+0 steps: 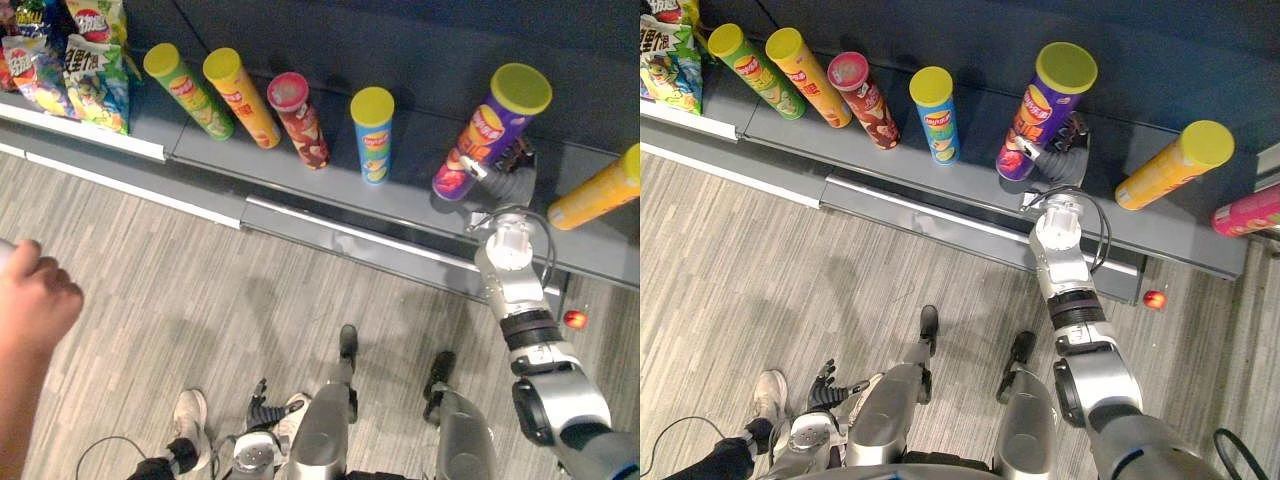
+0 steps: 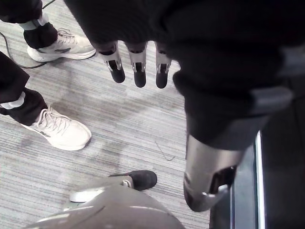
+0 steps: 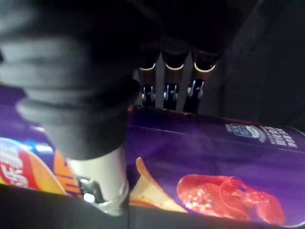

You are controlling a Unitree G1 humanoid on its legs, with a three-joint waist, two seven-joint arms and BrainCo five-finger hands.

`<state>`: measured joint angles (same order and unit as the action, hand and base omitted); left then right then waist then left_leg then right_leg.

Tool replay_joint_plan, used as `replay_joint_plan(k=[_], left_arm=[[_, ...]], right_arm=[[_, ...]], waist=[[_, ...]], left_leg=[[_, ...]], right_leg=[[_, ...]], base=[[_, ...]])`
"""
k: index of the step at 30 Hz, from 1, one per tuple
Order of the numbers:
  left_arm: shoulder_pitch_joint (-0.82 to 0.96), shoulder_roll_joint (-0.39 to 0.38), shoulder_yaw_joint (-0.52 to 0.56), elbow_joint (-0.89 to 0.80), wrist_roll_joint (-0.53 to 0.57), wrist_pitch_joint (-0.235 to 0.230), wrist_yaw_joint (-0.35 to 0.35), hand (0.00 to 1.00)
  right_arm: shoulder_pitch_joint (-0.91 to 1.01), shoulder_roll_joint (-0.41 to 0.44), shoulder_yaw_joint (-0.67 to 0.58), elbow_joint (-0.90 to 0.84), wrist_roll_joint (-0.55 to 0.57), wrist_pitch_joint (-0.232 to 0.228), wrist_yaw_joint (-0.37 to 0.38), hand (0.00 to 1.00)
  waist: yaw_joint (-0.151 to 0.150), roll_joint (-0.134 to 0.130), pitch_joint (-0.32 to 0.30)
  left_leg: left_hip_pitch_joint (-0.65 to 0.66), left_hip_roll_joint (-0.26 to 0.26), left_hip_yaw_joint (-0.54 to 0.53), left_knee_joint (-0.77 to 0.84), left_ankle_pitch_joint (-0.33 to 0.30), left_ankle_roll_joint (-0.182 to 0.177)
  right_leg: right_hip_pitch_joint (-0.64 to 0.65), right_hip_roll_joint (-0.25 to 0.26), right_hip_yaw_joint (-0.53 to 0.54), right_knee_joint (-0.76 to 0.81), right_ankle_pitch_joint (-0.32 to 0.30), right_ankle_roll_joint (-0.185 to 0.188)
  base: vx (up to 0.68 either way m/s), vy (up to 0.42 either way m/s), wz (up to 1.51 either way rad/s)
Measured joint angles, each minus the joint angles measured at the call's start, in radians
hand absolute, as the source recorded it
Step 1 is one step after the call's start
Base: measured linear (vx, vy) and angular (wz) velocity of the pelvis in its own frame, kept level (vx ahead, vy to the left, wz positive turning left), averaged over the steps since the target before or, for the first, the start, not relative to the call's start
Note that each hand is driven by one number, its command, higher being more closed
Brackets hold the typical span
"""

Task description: Put the gum and the chips on the shelf.

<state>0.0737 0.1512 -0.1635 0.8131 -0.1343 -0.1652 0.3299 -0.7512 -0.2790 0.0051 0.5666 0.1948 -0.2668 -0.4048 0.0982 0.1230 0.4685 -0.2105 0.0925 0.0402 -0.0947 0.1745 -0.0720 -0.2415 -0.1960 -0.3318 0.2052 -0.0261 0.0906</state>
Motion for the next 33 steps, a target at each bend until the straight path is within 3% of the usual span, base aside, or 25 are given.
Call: replay_joint_plan(k=[7,13,20,26,33], left_arm=[[-0.02,-0.004,-0.048,-0.022,-0.02,-0.001,0.014,0.0],[-0.036,-0.006,-0.069,-0.023,-0.021,-0.016,0.015,0.0],[-0.037,-0.003,-0.081,-0.024,-0.023,-0.026,0.017,0.0],[-0.04,0.005,-0.107,-0.024,-0.059,-0.028,0.024,0.0],[-0.048,0.007,-0.14,-0.023,-0.061,-0.028,0.038,0.0]], right_arm=[[-0.064,-0.056,-0.007,0.091,-0.041,-0.025,-0.059,1.0],[-0.099,-0.09,-0.009,0.167,-0.05,-0.032,-0.08,1.0],[-0.134,-0.109,-0.006,0.234,-0.1,-0.051,-0.14,1.0],[-0.162,-0.128,-0.008,0.273,-0.164,-0.106,-0.286,1.0],[-0.167,-0.155,-0.02,0.278,-0.2,-0.128,-0.34,1.0]], waist=[[0.019,0.049,0.023],[0.043,0.071,0.032],[0.045,0.073,0.031],[0.051,0.075,0.03],[0.058,0.084,0.024]], left_leg=[[-0.026,-0.002,-0.022,0.0,0.014,-0.001],[-0.049,-0.007,-0.024,0.0,0.022,0.002],[-0.071,-0.01,-0.029,0.0,0.023,0.001],[-0.085,-0.014,-0.029,0.0,0.033,0.004],[-0.099,-0.02,-0.031,0.0,0.031,0.002]], right_leg=[[-0.02,-0.003,-0.014,0.007,0.0,0.0],[-0.052,-0.011,-0.012,0.025,-0.001,-0.001],[-0.072,-0.015,-0.015,0.031,0.0,0.0],[-0.091,-0.022,-0.015,0.039,-0.001,0.0],[-0.109,-0.029,-0.014,0.044,0.0,0.001]], base=[[0.02,-0.023,0.06],[0.01,-0.023,0.01],[0.01,-0.022,0.02],[0.03,-0.04,0.01],[0.02,-0.037,-0.01]])
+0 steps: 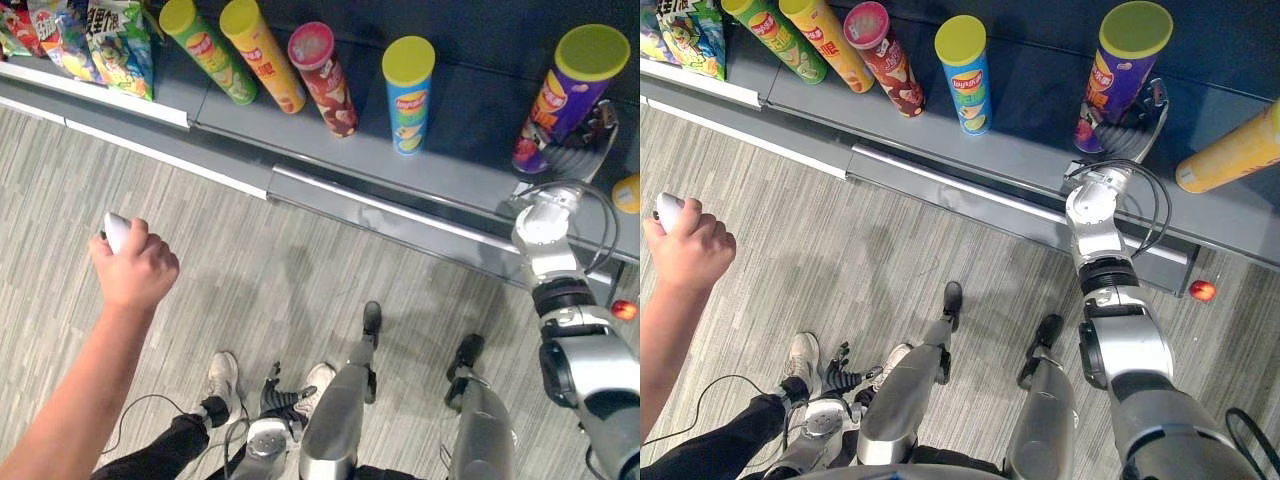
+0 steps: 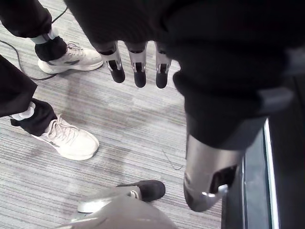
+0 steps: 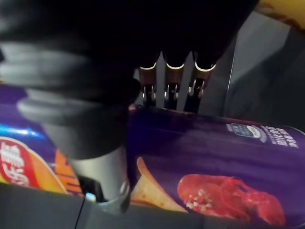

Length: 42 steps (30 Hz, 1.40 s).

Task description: Put the gum and the chips on the shelf.

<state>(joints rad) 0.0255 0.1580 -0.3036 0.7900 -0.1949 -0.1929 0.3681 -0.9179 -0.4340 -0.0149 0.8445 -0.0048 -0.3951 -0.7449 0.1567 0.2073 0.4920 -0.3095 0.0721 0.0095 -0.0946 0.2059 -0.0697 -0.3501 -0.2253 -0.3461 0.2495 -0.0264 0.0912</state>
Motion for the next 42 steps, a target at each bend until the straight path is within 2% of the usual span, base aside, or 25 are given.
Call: replay_joint_plan(k=[2,4,8,10,20,23,29,30,42], left_arm=[[-0.006,-0.001,-0.008,0.0,0.0,0.0,0.002,0.0],[-0.006,-0.002,-0.015,0.0,0.0,0.0,0.004,0.0],[-0.013,-0.002,-0.038,0.0,0.0,-0.001,0.008,0.0],[-0.023,-0.002,-0.047,0.0,0.0,-0.001,0.007,0.0],[-0.032,-0.004,-0.07,0.008,-0.001,-0.001,0.011,0.0],[-0.041,-0.007,-0.083,0.01,-0.001,-0.001,0.013,0.0],[-0.041,-0.007,-0.084,0.01,-0.029,-0.001,0.013,0.0],[-0.041,-0.007,-0.084,0.01,-0.029,-0.001,0.015,0.0],[-0.042,-0.007,-0.084,0.012,-0.029,-0.001,0.019,0.0]], right_arm=[[-0.002,-0.014,-0.001,0.034,0.0,-0.012,-0.011,1.0],[-0.002,-0.019,-0.001,0.039,0.001,-0.014,-0.012,1.0],[-0.003,-0.019,-0.002,0.055,0.001,-0.03,-0.012,1.0],[-0.003,-0.021,-0.009,0.058,0.001,-0.032,-0.012,1.0],[-0.003,-0.019,0.004,0.067,0.0,-0.035,-0.008,1.0],[-0.003,-0.02,0.004,0.067,-0.025,-0.056,-0.009,1.0],[-0.003,-0.02,0.025,0.067,-0.036,-0.057,0.002,1.0],[-0.003,-0.02,0.025,0.068,-0.036,-0.057,0.01,0.0],[0.048,-0.018,0.025,0.075,-0.033,-0.054,0.017,0.0]], waist=[[0.014,0.01,-0.007],[0.015,0.02,-0.014],[0.025,0.026,-0.018],[0.04,0.03,-0.021],[0.051,0.044,-0.031],[0.064,0.053,-0.037],[0.067,0.054,-0.038],[0.067,0.054,-0.038],[0.063,0.054,-0.038]], left_leg=[[-0.007,-0.005,-0.001,0.0,0.002,0.003],[-0.016,-0.009,-0.006,0.0,0.005,0.006],[-0.019,-0.014,-0.006,0.0,0.005,0.007],[-0.024,-0.016,-0.003,0.0,0.005,0.007],[-0.047,-0.021,-0.006,0.0,0.005,0.006],[-0.056,-0.021,-0.004,0.0,0.005,0.007],[-0.055,-0.022,-0.001,0.0,0.005,0.007],[-0.055,-0.023,0.0,0.0,0.005,0.007],[-0.032,-0.022,0.01,0.0,0.005,0.006]], right_leg=[[-0.01,-0.005,0.002,0.005,0.0,0.001],[-0.016,-0.009,-0.001,0.006,0.001,0.002],[-0.019,-0.014,-0.001,0.006,0.001,0.005],[-0.029,-0.016,0.002,0.01,0.001,0.005],[-0.051,-0.023,0.001,0.013,0.0,0.008],[-0.063,-0.023,0.004,0.014,0.0,0.008],[-0.063,-0.024,0.005,0.014,0.0,0.008],[-0.063,-0.025,0.006,0.014,0.0,0.008],[-0.046,-0.023,0.016,0.011,0.001,0.01]], base=[[0.02,-0.038,0.01],[0.03,-0.025,0.06],[0.03,-0.033,0.02],[0.02,-0.044,-0.01],[0.02,-0.04,0.01],[0.01,-0.045,-0.02],[0.02,-0.045,-0.01],[0.01,-0.039,0.0],[0.01,-0.038,-0.02]])
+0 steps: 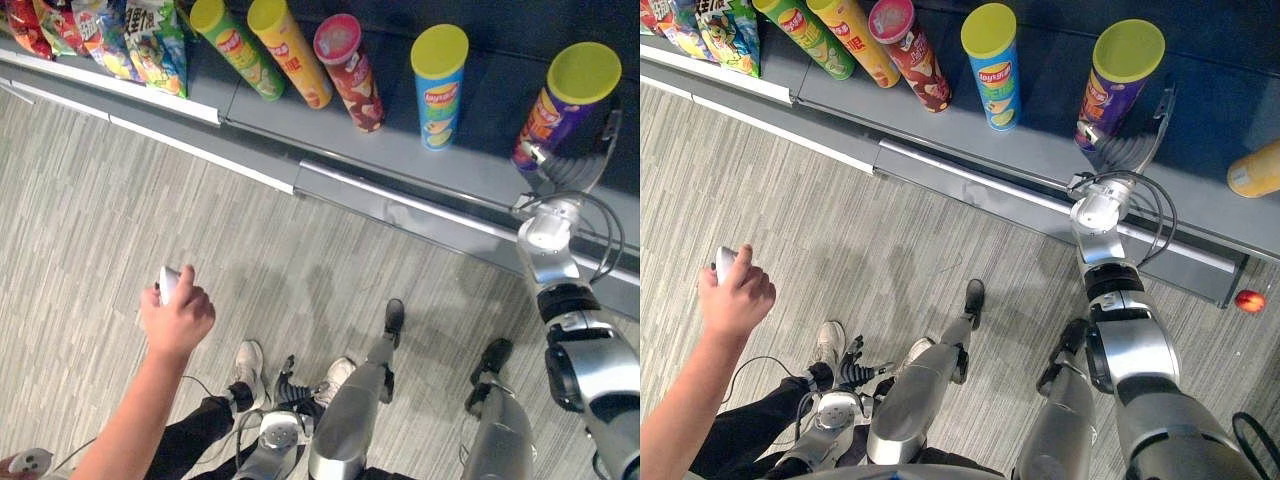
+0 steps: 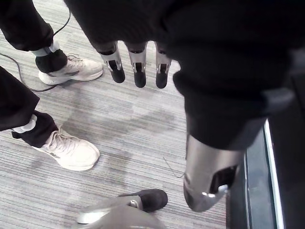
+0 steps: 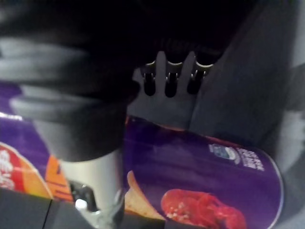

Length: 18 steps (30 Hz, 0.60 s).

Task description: Put the gum and the chips on the shelf.

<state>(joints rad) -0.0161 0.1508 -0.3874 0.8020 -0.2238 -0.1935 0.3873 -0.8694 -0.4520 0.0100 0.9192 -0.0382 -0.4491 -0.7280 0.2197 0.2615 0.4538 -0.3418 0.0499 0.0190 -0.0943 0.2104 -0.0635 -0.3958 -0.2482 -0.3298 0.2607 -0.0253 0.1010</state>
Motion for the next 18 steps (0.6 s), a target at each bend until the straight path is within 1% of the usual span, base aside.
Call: replay_joint_plan(k=[3,5,7,9,11,12,14,15,17,18], left_arm=[[-0.001,0.0,0.001,0.001,0.0,0.0,-0.001,0.0],[-0.001,0.001,0.004,0.012,0.0,0.0,-0.001,0.0],[-0.002,-0.002,0.016,0.022,-0.001,0.001,-0.003,0.0],[-0.002,-0.006,0.027,0.026,0.0,0.0,-0.014,0.0],[-0.002,-0.012,0.043,0.028,0.0,0.001,-0.044,0.0],[0.001,-0.013,0.054,0.026,-0.001,0.0,-0.061,0.0],[0.004,-0.014,0.078,0.027,-0.01,0.0,-0.088,0.0],[0.007,-0.013,0.092,0.026,-0.011,0.0,-0.105,0.0],[0.011,-0.013,0.113,0.026,-0.014,0.0,-0.132,0.0],[0.011,-0.013,0.12,0.022,-0.032,0.002,-0.147,0.0]], right_arm=[[0.028,0.01,0.0,-0.001,0.007,0.0,0.018,0.0],[0.042,0.037,0.001,-0.001,0.017,0.001,0.019,0.0],[0.062,0.053,0.002,-0.003,0.018,0.001,0.021,0.0],[0.087,0.065,0.002,-0.01,0.017,0.001,0.037,0.0],[0.111,0.078,0.002,-0.013,0.017,0.004,0.047,0.0],[0.129,0.092,0.002,-0.028,0.017,0.008,0.058,0.0],[0.166,0.122,-0.001,-0.056,0.017,0.01,0.061,0.0],[0.192,0.145,-0.001,-0.066,0.018,0.013,0.064,0.0],[0.242,0.176,-0.001,-0.097,0.019,0.014,0.062,0.0],[0.273,0.191,-0.002,-0.119,0.019,0.015,0.062,0.0]], waist=[[-0.007,0.0,0.0],[-0.022,0.0,0.0],[-0.026,-0.001,0.0],[-0.031,-0.001,0.001],[-0.037,-0.003,0.002],[-0.052,-0.007,0.005],[-0.066,-0.021,0.014],[-0.078,-0.031,0.022],[-0.084,-0.046,0.032],[-0.095,-0.054,0.037]], left_leg=[[0.021,0.002,0.004,0.0,-0.005,-0.006],[0.036,0.007,0.009,0.0,-0.011,-0.012],[0.052,0.012,0.022,0.0,-0.019,-0.012],[0.068,0.016,0.026,0.0,-0.021,-0.012],[0.086,0.021,0.032,0.0,-0.021,-0.012],[0.095,0.024,0.032,0.0,-0.024,-0.017],[0.119,0.032,0.041,0.0,-0.029,-0.022],[0.14,0.036,0.049,0.0,-0.033,-0.027],[0.173,0.044,0.056,0.0,-0.042,-0.031],[0.188,0.048,0.06,0.0,-0.047,-0.034]], right_leg=[[0.021,0.004,0.005,-0.012,0.001,0.001],[0.038,0.01,0.008,-0.023,0.002,0.002],[0.054,0.017,0.014,-0.034,0.004,0.005],[0.067,0.022,0.021,-0.038,0.004,0.005],[0.086,0.029,0.027,-0.048,0.005,0.006],[0.101,0.035,0.027,-0.056,0.006,0.007],[0.13,0.045,0.03,-0.071,0.01,0.008],[0.152,0.051,0.032,-0.079,0.01,0.007],[0.183,0.059,0.039,-0.09,0.01,0.008],[0.199,0.064,0.04,-0.096,0.01,0.008]], base=[[0.01,-0.038,-0.05],[0.0,-0.04,-0.06],[0.01,-0.052,-0.14],[0.02,-0.05,-0.14],[0.04,-0.04,-0.06],[0.05,-0.042,-0.04],[0.07,-0.044,-0.09],[0.08,-0.047,-0.15],[0.08,-0.049,-0.16],[0.06,-0.043,-0.06]])
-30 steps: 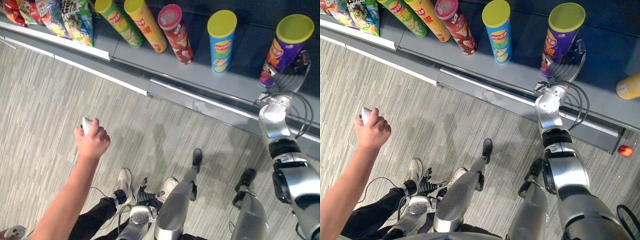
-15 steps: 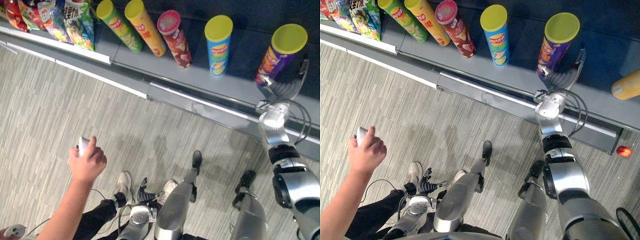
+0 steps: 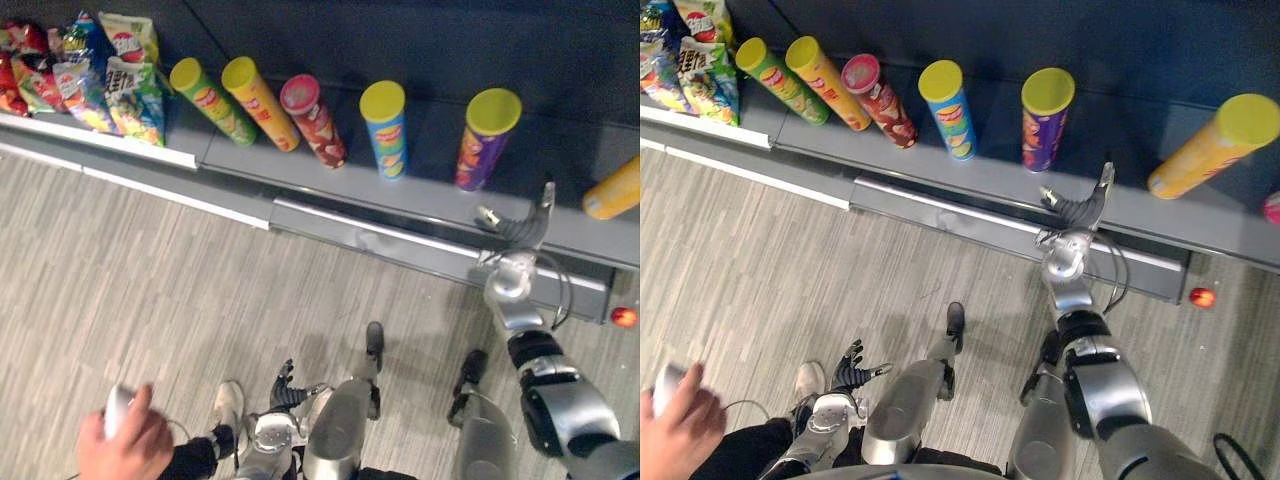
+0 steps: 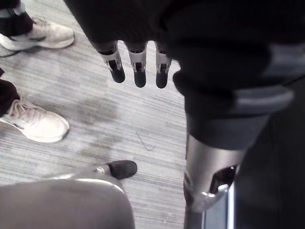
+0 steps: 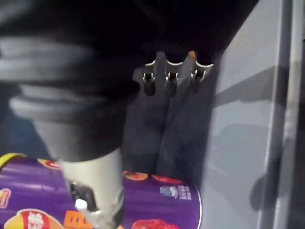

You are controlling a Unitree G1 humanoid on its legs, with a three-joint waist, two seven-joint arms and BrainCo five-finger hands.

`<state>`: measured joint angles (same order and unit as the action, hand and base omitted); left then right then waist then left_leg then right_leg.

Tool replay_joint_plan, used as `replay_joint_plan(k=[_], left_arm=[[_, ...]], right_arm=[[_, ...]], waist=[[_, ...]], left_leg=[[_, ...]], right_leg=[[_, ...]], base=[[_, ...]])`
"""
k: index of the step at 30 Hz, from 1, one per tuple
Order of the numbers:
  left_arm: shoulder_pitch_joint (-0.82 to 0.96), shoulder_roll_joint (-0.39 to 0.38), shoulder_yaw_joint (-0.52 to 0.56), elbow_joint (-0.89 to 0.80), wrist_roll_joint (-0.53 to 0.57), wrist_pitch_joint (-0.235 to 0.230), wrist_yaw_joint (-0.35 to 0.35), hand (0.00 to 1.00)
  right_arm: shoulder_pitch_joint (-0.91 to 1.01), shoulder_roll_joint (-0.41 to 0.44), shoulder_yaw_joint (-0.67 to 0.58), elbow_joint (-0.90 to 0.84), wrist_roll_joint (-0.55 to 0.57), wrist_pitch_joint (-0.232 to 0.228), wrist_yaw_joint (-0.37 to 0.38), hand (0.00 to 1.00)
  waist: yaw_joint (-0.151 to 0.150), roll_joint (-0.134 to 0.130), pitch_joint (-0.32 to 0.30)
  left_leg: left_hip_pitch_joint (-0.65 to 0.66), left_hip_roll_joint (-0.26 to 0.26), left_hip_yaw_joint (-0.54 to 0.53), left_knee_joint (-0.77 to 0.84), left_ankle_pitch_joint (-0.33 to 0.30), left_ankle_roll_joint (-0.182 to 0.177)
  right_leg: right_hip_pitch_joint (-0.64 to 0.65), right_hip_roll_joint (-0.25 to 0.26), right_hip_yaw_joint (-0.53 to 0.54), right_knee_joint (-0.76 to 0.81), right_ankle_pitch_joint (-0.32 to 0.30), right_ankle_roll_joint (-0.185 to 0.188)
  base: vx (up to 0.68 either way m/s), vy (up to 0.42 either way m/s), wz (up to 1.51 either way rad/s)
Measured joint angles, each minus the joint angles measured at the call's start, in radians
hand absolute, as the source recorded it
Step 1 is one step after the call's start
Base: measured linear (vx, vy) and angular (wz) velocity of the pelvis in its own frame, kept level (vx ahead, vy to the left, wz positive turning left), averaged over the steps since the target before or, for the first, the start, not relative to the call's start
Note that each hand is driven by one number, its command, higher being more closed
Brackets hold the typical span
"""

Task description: Put the gum and the chips on the shelf.

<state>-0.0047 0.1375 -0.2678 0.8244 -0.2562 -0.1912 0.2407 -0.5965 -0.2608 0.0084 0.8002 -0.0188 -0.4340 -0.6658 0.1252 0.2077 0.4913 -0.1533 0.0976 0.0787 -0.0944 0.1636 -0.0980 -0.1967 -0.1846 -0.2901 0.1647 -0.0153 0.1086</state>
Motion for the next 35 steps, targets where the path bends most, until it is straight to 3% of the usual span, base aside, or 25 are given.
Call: replay_joint_plan(k=[2,6,10,13,19,22,28,32,35], left_arm=[[0.003,0.0,0.011,-0.005,-0.017,0.014,-0.034,0.0],[0.015,0.006,0.043,0.006,-0.045,0.051,-0.088,0.0],[0.051,0.006,0.083,0.05,-0.083,0.125,-0.13,0.0],[0.053,0.005,0.118,0.102,-0.095,0.176,-0.146,0.0],[0.067,0.003,0.185,0.167,-0.097,0.271,-0.237,0.0],[0.069,0.003,0.217,0.19,-0.104,0.29,-0.26,0.0],[0.07,-0.002,0.281,0.246,-0.134,0.327,-0.263,0.0],[0.069,-0.008,0.307,0.267,-0.142,0.336,-0.266,0.0],[0.069,-0.012,0.313,0.286,-0.186,0.35,-0.266,0.0]], right_arm=[[0.043,0.029,0.001,-0.041,0.001,0.008,0.003,0.0],[0.197,0.091,0.05,-0.145,0.029,0.023,0.046,0.0],[0.432,0.144,0.139,-0.262,0.027,0.036,0.133,0.0],[0.559,0.153,0.172,-0.298,0.014,0.037,0.208,0.0],[0.707,0.152,0.177,-0.247,-0.003,0.088,0.397,0.0],[0.74,0.153,0.159,-0.16,-0.003,0.133,0.457,0.0],[0.769,0.173,0.019,0.048,0.037,0.186,0.468,0.0],[0.739,0.179,-0.076,0.165,0.108,0.211,0.445,0.0],[0.737,0.175,-0.083,0.19,0.084,0.226,0.436,0.0]], waist=[[-0.021,-0.012,0.007],[-0.042,-0.064,-0.021],[-0.069,-0.142,-0.145],[-0.095,-0.169,-0.215],[-0.122,-0.183,-0.299],[-0.125,-0.191,-0.319],[-0.153,-0.198,-0.344],[-0.151,-0.199,-0.36],[-0.152,-0.2,-0.369]], left_leg=[[0.02,0.006,0.006,0.0,-0.006,0.001],[0.082,0.021,0.045,0.0,-0.03,-0.004],[0.126,0.036,0.079,0.0,-0.062,-0.01],[0.174,0.04,0.11,-0.005,-0.087,-0.012],[0.226,0.043,0.142,-0.008,-0.117,-0.021],[0.25,0.047,0.169,-0.008,-0.129,-0.025],[0.284,0.05,0.174,-0.008,-0.143,-0.029],[0.31,0.045,0.168,-0.008,-0.142,-0.029],[0.314,0.044,0.162,-0.009,-0.143,-0.029]], right_leg=[[0.026,0.009,0.002,-0.015,0.0,0.0],[0.083,0.028,0.023,-0.048,0.002,-0.001],[0.132,0.049,0.044,-0.097,0.002,-0.002],[0.176,0.055,0.064,-0.123,0.002,-0.002],[0.226,0.062,0.084,-0.154,0.002,-0.001],[0.246,0.069,0.107,-0.165,0.002,-0.001],[0.29,0.074,0.107,-0.189,0.002,-0.001],[0.32,0.076,0.096,-0.199,0.002,-0.002],[0.331,0.075,0.088,-0.201,0.001,-0.001]], base=[[0.06,-0.034,-0.09],[0.08,-0.035,-0.25],[0.13,-0.032,-0.21],[0.1,-0.012,-0.26],[0.07,0.001,-0.14],[0.03,0.003,-0.22],[0.05,0.004,-0.03],[0.04,0.01,0.07],[-0.02,0.003,0.08]])
